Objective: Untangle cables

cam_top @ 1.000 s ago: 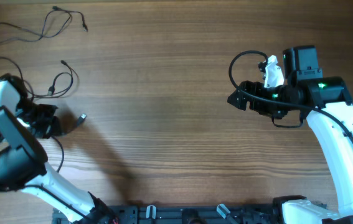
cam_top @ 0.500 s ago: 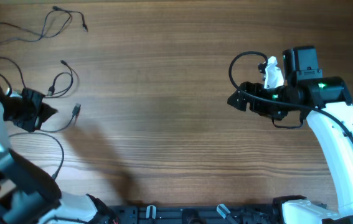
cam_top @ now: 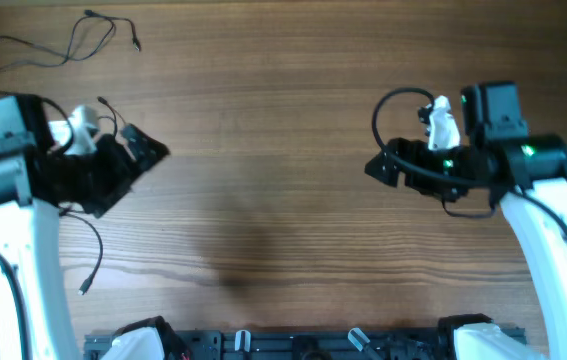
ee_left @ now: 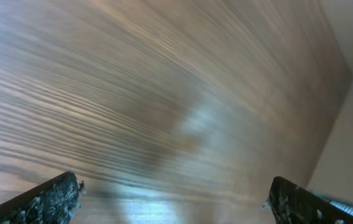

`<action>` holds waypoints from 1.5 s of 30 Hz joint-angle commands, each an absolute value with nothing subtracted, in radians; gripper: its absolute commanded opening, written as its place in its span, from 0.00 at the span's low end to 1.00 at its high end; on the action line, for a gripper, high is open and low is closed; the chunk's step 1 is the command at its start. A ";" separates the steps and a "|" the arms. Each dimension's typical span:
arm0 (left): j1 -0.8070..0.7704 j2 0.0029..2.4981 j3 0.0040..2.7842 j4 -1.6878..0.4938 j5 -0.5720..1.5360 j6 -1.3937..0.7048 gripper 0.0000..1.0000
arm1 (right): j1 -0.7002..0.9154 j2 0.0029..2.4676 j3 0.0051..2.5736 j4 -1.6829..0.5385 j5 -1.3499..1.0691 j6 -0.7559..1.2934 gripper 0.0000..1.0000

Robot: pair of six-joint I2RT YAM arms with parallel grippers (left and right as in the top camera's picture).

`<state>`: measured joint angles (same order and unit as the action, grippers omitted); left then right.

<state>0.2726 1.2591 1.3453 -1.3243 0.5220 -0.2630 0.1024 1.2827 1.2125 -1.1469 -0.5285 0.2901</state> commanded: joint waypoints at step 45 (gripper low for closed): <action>0.067 0.649 1.343 -1.352 0.402 -0.223 1.00 | 0.105 0.427 1.164 -1.285 -0.086 0.770 1.00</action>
